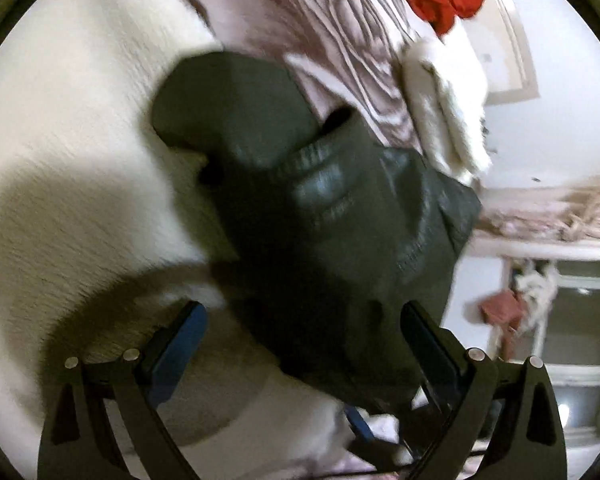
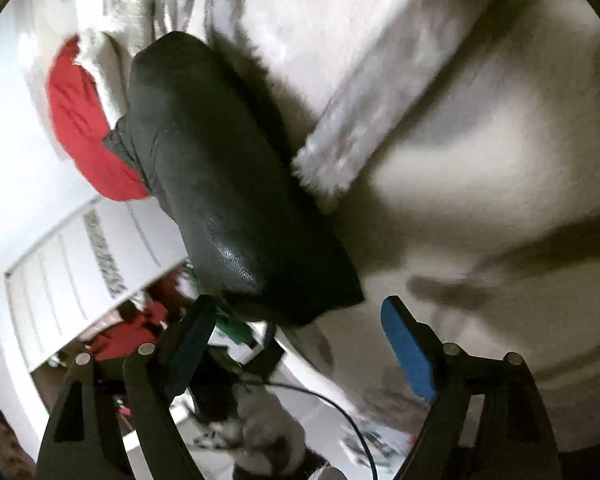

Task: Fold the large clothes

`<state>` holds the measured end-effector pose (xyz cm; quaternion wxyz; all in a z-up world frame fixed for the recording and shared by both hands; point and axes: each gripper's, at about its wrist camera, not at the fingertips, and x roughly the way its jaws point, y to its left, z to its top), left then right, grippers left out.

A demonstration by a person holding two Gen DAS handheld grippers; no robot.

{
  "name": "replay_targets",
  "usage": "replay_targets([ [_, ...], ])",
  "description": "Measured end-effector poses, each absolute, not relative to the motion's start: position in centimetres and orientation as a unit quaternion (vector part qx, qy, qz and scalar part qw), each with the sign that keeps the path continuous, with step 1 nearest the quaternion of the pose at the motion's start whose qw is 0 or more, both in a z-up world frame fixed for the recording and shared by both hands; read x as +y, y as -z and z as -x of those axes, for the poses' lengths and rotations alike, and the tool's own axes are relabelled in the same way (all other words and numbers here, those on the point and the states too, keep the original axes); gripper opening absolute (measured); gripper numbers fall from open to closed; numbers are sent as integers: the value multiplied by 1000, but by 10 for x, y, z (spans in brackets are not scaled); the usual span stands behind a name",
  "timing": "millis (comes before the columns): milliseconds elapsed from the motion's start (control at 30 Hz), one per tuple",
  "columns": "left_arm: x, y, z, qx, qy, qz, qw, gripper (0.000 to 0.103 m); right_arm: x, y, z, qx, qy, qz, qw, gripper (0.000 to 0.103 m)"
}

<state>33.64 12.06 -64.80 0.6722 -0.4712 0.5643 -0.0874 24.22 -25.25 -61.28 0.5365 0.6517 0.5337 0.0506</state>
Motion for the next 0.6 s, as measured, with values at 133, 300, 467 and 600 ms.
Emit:
replay_targets([
  [133, 113, 666, -352, 576, 114, 469, 660, 99, -232, 631, -256, 482, -47, -675, 557, 91],
  [300, 101, 667, -370, 577, 125, 442, 675, 99, -224, 633, -264, 435, -18, -691, 577, 87],
  [467, 90, 656, -365, 563, 124, 404, 711, 99, -232, 607, -274, 426, -3, -653, 627, 71],
  [600, 86, 649, -363, 538, 94, 377, 748, 68, -236, 625, -288, 437, -14, -666, 605, 87],
])
